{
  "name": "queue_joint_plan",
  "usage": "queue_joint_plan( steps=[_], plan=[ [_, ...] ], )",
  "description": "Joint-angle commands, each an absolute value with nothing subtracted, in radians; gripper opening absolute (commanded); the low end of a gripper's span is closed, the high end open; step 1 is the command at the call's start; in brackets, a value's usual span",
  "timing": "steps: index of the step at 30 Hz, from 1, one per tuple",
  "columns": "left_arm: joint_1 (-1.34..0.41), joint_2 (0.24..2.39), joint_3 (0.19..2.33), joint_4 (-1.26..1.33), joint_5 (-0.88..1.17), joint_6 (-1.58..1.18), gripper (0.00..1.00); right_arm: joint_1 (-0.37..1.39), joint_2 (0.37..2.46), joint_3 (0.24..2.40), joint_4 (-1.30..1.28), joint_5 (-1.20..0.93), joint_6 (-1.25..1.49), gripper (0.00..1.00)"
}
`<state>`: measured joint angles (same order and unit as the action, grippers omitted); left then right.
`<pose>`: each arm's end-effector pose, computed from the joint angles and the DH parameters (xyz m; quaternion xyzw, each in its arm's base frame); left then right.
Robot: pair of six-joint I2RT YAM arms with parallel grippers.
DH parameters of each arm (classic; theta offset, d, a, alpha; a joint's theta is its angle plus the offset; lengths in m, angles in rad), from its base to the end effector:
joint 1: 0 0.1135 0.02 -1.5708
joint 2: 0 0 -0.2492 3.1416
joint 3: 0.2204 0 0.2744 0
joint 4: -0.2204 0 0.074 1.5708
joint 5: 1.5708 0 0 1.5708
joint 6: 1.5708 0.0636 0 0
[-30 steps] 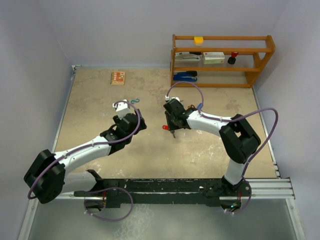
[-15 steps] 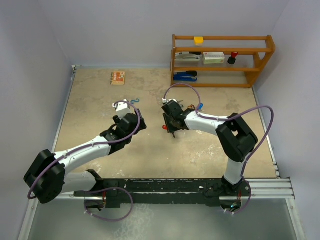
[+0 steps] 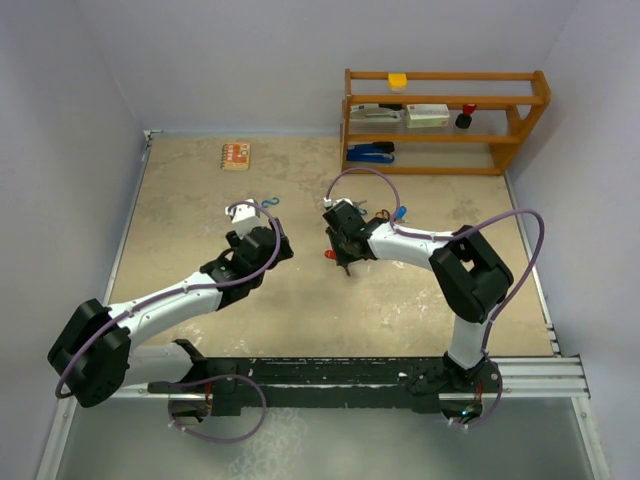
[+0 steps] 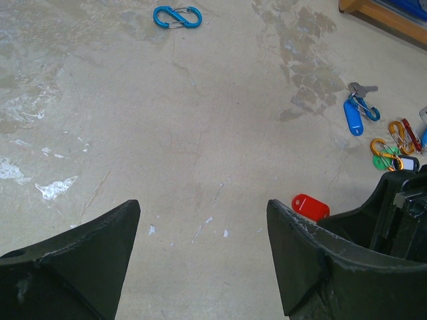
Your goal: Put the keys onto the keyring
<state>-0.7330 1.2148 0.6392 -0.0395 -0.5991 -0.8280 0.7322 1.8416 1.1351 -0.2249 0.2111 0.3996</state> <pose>0.2423 -0.1699 0.1786 -0.1758 0.8410 -0.1230 0.4966 0.3142 0.2645 0.1161 -0.1236 0.9365 0.0831 0.3174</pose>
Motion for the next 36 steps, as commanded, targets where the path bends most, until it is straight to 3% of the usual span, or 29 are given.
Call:
queue_joint_plan(
  steps=[1, 7, 10, 13, 36],
  plan=[
    [-0.724, 1.191, 0.639, -0.008, -0.608, -0.832, 0.74, 0.736, 1.848, 1.154, -0.227, 0.217, 0.394, 0.27],
    [-0.722, 1.200, 0.641, -0.004, -0.602, -0.831, 0.74, 0.736, 1.812, 1.150, -0.222, 0.237, 0.393, 0.22],
    [-0.720, 1.205, 0.643, -0.002, -0.600, -0.829, 0.74, 0.736, 1.787, 1.149, -0.220, 0.242, 0.393, 0.15],
    [-0.720, 1.208, 0.646, 0.000, -0.598, -0.829, 0.74, 0.736, 1.784, 1.157, -0.231, 0.244, 0.390, 0.00],
    [-0.663, 1.304, 0.739, 0.018, -0.593, -0.795, 0.73, 0.735, 1.561, 1.197, -0.258, 0.286, 0.279, 0.00]
  ],
)
